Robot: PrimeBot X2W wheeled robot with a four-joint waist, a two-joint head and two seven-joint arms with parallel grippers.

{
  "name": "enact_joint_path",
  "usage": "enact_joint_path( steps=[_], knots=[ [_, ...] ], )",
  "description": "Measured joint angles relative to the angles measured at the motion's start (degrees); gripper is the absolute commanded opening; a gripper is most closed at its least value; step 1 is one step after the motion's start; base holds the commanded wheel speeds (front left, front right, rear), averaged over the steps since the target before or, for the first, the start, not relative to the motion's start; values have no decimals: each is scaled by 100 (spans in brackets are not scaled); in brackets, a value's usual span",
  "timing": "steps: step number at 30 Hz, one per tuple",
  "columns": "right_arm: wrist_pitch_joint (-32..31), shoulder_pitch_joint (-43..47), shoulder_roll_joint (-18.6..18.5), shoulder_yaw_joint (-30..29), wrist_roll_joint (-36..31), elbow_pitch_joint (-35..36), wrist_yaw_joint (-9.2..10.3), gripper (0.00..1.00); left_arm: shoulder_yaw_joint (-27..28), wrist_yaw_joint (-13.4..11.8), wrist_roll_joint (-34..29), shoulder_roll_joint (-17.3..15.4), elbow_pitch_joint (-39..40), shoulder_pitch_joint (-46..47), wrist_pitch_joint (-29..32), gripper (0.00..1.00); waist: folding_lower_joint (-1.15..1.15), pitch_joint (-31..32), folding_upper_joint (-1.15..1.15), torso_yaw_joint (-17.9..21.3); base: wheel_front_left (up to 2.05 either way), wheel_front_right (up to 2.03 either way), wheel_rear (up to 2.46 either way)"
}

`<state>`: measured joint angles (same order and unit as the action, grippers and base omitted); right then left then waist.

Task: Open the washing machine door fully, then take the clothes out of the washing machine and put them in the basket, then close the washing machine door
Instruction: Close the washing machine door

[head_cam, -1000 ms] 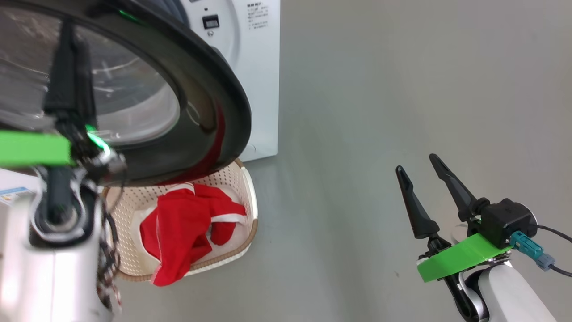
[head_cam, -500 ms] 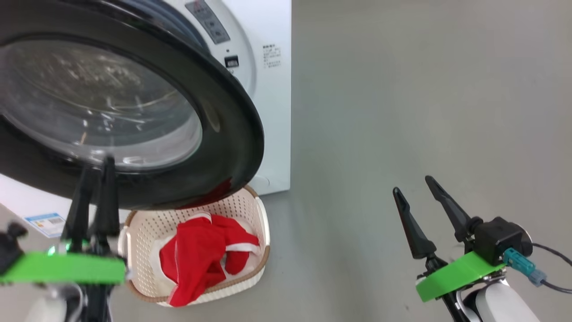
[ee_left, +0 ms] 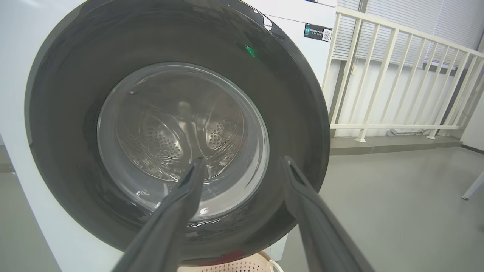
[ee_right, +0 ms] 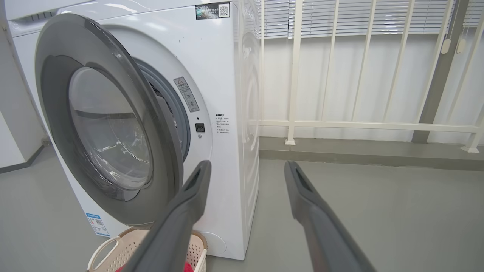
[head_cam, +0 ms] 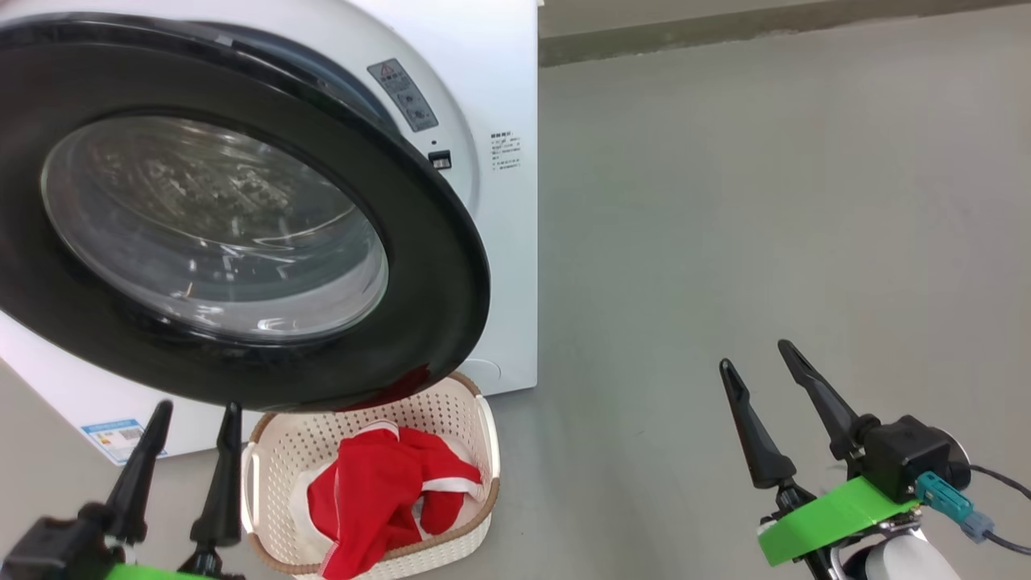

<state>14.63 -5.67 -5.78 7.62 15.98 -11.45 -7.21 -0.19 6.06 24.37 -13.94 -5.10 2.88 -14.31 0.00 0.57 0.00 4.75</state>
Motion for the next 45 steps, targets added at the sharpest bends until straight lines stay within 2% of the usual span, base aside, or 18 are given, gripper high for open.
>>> enact_joint_path(
  steps=[4,10,19,40,41,42,43,44,45],
  knots=[
    [0,127,18,-88,-7,58,0,100,261,3,-401,261,2,-243,0,100,0,83,0,5,0,0,0],
    [0,204,35,-177,-20,178,0,100,517,48,-1055,413,-133,-534,1,100,0,163,0,43,0,0,0],
    [0,331,34,-253,-44,230,0,100,745,104,-1131,665,-231,-612,1,100,0,143,0,32,0,0,0],
    [0,330,37,-241,-43,193,0,100,866,111,-1319,808,-277,-652,1,100,0,209,0,6,0,0,0],
    [0,330,41,-227,-42,171,0,96,860,111,-1329,808,-277,-653,1,100,0,214,0,1,0,0,0],
    [0,329,45,-210,-40,145,0,52,853,111,-1332,808,-277,-653,1,100,0,215,0,-5,0,0,0],
    [0,327,47,-170,-31,109,0,29,838,111,-1332,808,-278,-654,1,100,0,214,0,-14,0,0,0],
    [0,325,54,-135,-31,69,0,0,811,111,-1332,809,-278,-654,1,100,0,211,0,-28,0,0,0],
    [0,316,65,-115,-23,29,0,0,780,111,-1332,810,-278,-654,1,100,0,208,0,-45,0,0,0]
  ],
)
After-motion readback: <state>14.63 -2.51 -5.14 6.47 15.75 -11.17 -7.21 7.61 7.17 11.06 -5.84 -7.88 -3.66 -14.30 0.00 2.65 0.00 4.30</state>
